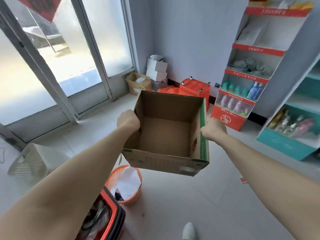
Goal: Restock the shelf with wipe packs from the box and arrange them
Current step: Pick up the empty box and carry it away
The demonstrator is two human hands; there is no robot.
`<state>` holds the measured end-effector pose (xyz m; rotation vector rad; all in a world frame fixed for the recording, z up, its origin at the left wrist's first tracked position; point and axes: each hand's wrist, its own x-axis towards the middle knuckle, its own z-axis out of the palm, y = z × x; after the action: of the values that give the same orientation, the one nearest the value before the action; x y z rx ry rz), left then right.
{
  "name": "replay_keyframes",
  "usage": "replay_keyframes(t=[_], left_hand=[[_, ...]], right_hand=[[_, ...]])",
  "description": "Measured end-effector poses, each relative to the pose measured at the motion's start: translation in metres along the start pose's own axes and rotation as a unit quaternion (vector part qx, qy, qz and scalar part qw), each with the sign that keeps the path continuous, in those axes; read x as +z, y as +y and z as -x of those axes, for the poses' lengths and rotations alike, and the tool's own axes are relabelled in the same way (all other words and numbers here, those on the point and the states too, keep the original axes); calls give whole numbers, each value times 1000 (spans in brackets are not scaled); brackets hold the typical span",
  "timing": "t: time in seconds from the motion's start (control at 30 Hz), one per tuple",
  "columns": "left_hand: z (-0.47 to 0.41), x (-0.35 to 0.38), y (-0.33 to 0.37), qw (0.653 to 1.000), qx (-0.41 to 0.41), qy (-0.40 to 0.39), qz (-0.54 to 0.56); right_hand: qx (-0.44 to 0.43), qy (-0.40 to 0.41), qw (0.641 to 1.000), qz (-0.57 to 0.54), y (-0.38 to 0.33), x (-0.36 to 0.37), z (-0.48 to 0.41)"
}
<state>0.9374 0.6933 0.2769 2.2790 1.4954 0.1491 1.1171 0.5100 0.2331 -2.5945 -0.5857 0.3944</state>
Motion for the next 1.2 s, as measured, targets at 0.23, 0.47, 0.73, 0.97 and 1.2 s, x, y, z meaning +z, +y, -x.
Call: replay_keyframes(t=[0.23,0.47,0.73,0.97,1.2], left_hand=[[-139,22,91,1000,-12,-5,-11],[-289,38,181,1000,5,9,-14],[-478,58,301,998,52,-21,-20],[-611,83,429,995,73,-29,-67],[-741,144,529,998,51,-32,-13]], right_hand=[[6,-28,999,16,-23,-23,-160],[3,-24,1000,16,-61,-44,-329],[56,-5,998,42,-95,-76,-521],[100,18,995,20,-94,-104,-682],[109,-8,994,-8,-81,-106,-851]])
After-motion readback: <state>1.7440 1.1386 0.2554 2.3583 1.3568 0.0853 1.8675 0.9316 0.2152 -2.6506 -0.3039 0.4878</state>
